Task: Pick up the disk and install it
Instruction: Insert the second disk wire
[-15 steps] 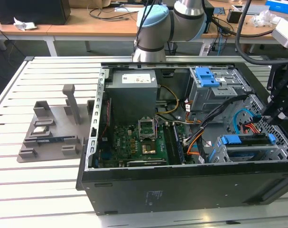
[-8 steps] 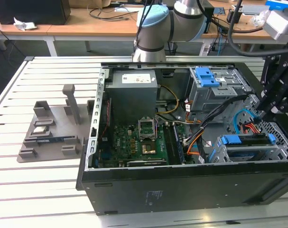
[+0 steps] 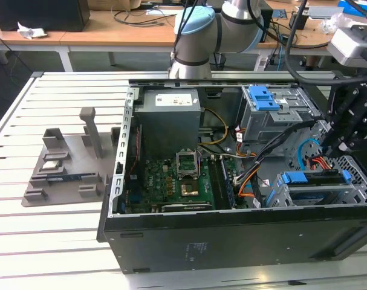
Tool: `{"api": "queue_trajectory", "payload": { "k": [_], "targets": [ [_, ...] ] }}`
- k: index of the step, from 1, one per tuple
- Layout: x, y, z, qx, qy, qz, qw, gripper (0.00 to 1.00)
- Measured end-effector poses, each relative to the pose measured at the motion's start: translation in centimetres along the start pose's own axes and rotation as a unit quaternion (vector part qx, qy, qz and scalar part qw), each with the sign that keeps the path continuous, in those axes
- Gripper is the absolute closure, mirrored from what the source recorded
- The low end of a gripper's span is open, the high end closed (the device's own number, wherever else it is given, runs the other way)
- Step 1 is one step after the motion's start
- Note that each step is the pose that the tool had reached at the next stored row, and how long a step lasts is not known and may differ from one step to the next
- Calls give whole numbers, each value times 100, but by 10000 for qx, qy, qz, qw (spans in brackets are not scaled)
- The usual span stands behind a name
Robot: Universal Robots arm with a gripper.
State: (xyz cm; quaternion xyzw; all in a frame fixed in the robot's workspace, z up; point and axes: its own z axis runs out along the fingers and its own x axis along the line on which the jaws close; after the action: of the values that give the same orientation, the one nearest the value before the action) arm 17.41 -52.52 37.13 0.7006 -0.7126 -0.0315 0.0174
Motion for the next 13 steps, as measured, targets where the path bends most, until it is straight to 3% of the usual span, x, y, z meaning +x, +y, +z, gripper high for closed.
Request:
{"api": "queue_trajectory", "payload": {
  "k": [5,7,13],
  "targets": [
    [1,0,5,-1,-13,-7,10000,71],
    [1,0,4,-1,-14,-8,10000,84],
    [69,14,44,-3,-5,-16,10000,84]
  ]
}}
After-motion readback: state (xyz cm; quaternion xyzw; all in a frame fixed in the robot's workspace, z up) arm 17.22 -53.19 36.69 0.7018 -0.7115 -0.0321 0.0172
